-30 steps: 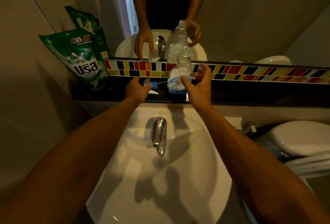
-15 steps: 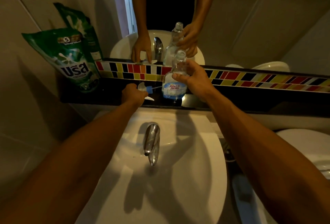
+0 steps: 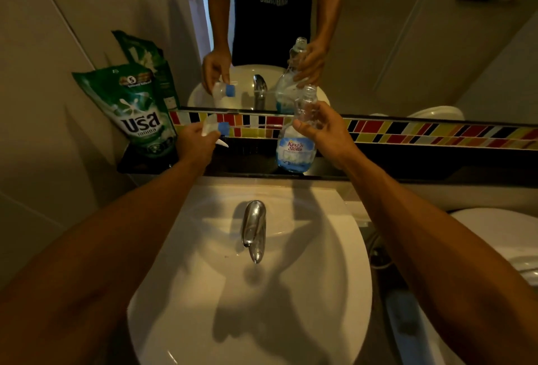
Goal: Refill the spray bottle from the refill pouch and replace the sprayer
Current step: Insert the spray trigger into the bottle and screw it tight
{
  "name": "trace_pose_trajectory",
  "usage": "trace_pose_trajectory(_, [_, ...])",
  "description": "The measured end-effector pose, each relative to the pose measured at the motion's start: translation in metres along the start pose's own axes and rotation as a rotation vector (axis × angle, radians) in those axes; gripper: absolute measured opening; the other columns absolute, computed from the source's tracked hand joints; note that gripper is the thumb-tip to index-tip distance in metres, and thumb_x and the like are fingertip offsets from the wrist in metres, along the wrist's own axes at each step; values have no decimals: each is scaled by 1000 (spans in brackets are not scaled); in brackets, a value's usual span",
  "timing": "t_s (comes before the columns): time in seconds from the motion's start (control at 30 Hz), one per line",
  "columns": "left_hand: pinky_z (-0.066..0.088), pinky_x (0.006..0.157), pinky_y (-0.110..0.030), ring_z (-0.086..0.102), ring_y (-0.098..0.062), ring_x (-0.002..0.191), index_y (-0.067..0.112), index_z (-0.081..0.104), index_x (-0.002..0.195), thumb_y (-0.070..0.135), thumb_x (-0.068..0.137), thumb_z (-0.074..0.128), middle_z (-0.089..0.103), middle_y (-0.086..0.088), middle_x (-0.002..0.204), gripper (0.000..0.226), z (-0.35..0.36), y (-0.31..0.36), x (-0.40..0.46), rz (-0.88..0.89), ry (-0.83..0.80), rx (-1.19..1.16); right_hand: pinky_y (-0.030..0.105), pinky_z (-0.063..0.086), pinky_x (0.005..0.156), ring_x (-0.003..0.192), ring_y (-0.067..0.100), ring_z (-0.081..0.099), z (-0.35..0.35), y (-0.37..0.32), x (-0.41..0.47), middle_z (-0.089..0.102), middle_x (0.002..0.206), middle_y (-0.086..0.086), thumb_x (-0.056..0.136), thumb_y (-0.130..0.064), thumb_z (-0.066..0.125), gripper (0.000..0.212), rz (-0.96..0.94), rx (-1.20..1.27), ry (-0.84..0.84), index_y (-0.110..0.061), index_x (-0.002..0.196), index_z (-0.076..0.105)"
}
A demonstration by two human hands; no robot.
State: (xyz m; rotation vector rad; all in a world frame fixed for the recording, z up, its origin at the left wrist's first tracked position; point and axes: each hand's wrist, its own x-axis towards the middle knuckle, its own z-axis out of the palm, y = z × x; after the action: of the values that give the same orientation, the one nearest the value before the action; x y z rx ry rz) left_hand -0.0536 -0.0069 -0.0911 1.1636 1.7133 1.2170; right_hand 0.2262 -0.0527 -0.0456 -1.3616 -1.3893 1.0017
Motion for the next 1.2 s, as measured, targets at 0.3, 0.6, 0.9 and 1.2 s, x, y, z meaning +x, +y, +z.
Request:
trace_pose_trajectory(0.3, [61, 59, -24, 72, -20, 81, 4, 62, 124, 7, 90, 71, 69, -19, 115, 35, -51, 83, 14, 66, -78, -265, 48, 57, 100, 114, 17, 65, -30, -11, -29, 66, 128, 0, 94, -27, 75, 43, 31, -159, 11, -28, 133, 57])
trace_pose_trajectory(0.6, [58, 58, -18, 65, -10, 76, 15, 69, 118, 9, 92, 68, 68, -10, 107, 27, -80, 144, 6, 214, -155, -241, 45, 55, 97, 117, 23, 62, -40, -17, -45, 62, 132, 5, 94, -34, 75, 56, 89, -333, 3, -23, 144, 53])
trace_pose_trajectory(0.9, [56, 61, -15, 67, -8, 79, 12, 59, 137, 11, 92, 71, 67, -11, 116, 47, -86, 150, 0, 254, -256, -277, 48, 54, 97, 111, 20, 63, -32, -28, -54, 65, 124, 1, 95, -30, 74, 48, 104, -355, -14, -23, 139, 56])
trace_pose_trajectory(1.2, [59, 69, -21, 68, -16, 96, 17, 58, 136, 6, 89, 74, 63, -12, 128, 51, -86, 156, -2, 273, -360, -325, 44, 56, 93, 106, 18, 65, -15, -41, -54, 67, 123, 4, 94, -28, 75, 47, 72, -362, -49, -24, 137, 58])
